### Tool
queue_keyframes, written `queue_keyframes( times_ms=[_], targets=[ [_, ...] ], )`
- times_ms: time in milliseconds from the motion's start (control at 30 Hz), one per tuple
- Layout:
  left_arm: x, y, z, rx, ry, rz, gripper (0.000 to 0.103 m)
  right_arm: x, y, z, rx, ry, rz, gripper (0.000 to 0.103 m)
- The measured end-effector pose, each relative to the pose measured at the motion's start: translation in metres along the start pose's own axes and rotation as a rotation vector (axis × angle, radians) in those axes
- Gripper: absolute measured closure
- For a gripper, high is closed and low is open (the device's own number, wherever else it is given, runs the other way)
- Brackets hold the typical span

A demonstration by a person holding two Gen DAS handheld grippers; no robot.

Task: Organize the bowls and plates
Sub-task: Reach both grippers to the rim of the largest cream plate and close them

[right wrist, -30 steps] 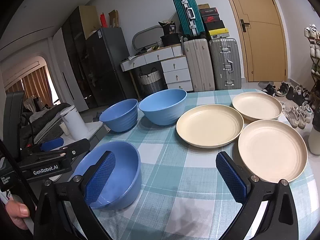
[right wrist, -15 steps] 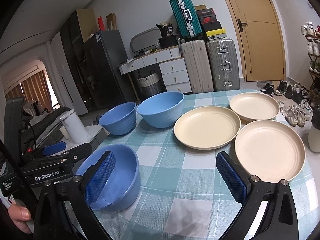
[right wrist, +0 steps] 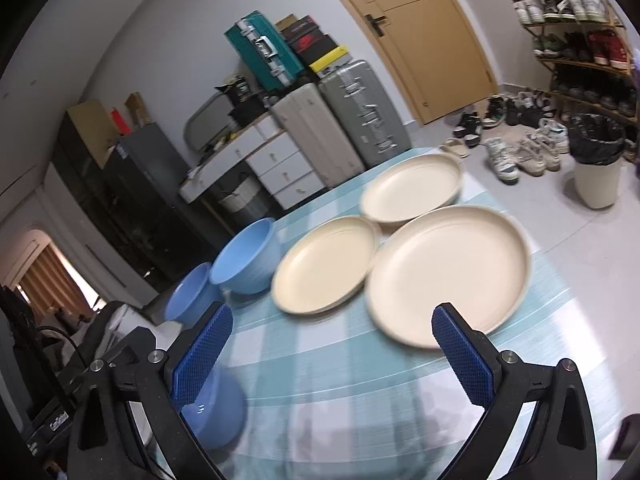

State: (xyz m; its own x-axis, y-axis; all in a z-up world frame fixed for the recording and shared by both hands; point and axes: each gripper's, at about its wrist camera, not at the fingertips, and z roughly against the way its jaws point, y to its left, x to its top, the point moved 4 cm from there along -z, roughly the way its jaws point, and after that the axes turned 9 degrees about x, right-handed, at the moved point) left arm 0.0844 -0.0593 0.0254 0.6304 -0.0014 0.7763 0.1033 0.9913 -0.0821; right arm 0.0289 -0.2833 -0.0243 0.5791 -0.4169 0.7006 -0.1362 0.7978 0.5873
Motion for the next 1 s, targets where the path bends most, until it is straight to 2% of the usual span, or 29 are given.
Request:
queue_keyframes(
  times_ms=[167, 367, 433, 533, 600, 733, 800, 867, 933, 1000],
  targets=[
    [-0.001, -0.044, -0.041, -0.014, 0.093, -0.02, 0.004, 0.022, -0.024, 0.019, -0.06, -0.011, 0.03, 0.001],
    [-0.011, -0.07, -0.095, -0.042, 0.249, 0.078, 0.004, 0.044, -0.065, 0.027, -0.145, 0.031, 0.037, 0.001],
    [-0.015, -0.081, -0.108, -0.045, 0.281, 0.084, 0.004, 0.049, -0.085, 0.023, -0.209, 0.05, 0.027, 0.002],
    [-0.021, -0.094, -0.121, -0.019, 0.312, 0.055, 0.004, 0.055, -0.116, 0.015, -0.243, 0.093, 0.003, 0.009],
    [-0.024, -0.098, -0.128, 0.006, 0.322, 0.051, 0.004, 0.058, -0.137, 0.006, -0.248, 0.137, -0.014, 0.017],
    [-0.031, -0.105, -0.146, -0.01, 0.375, 0.064, 0.005, 0.057, -0.163, -0.018, -0.245, 0.215, -0.047, 0.026],
    [-0.032, -0.107, -0.152, -0.012, 0.39, 0.066, 0.009, 0.058, -0.173, -0.028, -0.25, 0.244, -0.058, 0.035],
    [-0.031, -0.107, -0.158, -0.025, 0.413, 0.074, 0.015, 0.058, -0.177, -0.04, -0.248, 0.264, -0.068, 0.036],
    [-0.031, -0.106, -0.164, -0.039, 0.435, 0.095, 0.015, 0.061, -0.184, -0.048, -0.241, 0.279, -0.078, 0.036],
    [-0.031, -0.104, -0.165, -0.034, 0.434, 0.099, 0.015, 0.064, -0.19, -0.055, -0.243, 0.289, -0.082, 0.042]
  ],
)
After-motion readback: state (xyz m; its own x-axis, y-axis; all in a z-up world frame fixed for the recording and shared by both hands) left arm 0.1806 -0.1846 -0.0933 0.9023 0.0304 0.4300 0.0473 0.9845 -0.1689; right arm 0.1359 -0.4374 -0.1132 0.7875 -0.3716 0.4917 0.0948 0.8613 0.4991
